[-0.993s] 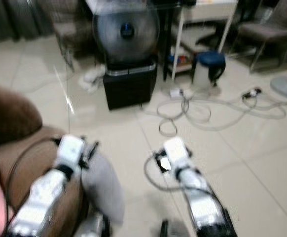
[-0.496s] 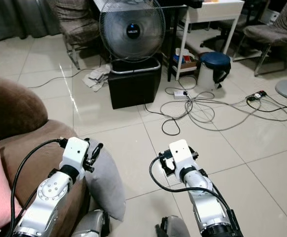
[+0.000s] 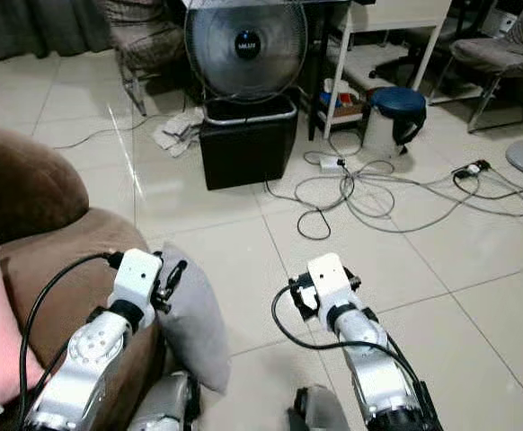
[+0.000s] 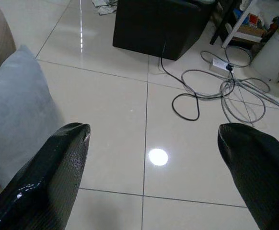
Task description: Move the pillow to the sofa from floor
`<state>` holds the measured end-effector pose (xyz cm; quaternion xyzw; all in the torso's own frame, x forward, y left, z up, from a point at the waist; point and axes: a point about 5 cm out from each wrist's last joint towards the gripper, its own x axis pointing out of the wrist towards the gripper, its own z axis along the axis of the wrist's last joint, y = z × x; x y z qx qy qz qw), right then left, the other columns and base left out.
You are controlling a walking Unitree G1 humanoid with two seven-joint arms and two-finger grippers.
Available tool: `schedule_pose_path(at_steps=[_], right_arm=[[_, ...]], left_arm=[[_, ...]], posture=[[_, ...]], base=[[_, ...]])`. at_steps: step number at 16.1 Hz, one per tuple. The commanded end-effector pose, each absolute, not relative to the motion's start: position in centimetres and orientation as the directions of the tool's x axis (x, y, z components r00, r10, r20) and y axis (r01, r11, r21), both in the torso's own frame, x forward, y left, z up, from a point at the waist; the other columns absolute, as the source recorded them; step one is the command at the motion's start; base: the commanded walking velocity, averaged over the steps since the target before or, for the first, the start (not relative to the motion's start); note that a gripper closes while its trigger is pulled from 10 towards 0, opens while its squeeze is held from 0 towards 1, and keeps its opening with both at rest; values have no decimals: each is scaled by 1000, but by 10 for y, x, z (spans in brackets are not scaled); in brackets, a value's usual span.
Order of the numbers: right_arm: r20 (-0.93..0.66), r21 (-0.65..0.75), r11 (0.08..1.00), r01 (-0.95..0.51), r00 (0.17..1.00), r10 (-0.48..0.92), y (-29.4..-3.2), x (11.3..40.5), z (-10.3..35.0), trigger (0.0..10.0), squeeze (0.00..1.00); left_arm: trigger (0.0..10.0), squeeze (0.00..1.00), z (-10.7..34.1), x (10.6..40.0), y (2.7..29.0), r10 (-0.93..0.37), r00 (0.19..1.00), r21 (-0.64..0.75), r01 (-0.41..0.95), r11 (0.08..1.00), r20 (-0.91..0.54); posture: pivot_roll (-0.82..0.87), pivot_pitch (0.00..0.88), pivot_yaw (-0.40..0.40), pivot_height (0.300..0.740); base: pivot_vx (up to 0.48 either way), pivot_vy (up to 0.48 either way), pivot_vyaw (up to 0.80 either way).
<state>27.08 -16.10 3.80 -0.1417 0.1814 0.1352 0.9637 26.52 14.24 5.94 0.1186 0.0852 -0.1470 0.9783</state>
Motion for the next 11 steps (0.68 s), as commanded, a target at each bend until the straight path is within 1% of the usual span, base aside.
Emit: schedule_pose_path(at_steps=[1, 3, 8, 11], right_arm=[[-383, -218, 928, -303, 901, 204, -160, 271, 39, 10000, 0], [-376, -216, 932, -293, 905, 197, -160, 274, 41, 10000, 0], [-360, -223, 941, -253, 919, 162, -165, 276, 43, 10000, 0], [-377, -234, 947, -221, 918, 121, -172, 271, 40, 10000, 0]], left_arm=[[10000, 0, 60, 268, 146, -257, 944, 218, 301, 928, -209], [10000, 0, 62, 271, 146, -261, 943, 223, 305, 926, -206], [10000, 0, 66, 281, 144, -278, 940, 229, 320, 920, -197], [10000, 0, 65, 282, 140, -296, 934, 217, 337, 916, -199]], posture=[[22, 0, 39, 606], [13, 0, 52, 594], [-11, 0, 73, 594], [-24, 0, 82, 594]], base=[[0, 0, 0], [0, 0, 0], [0, 0, 0], [0, 0, 0]])
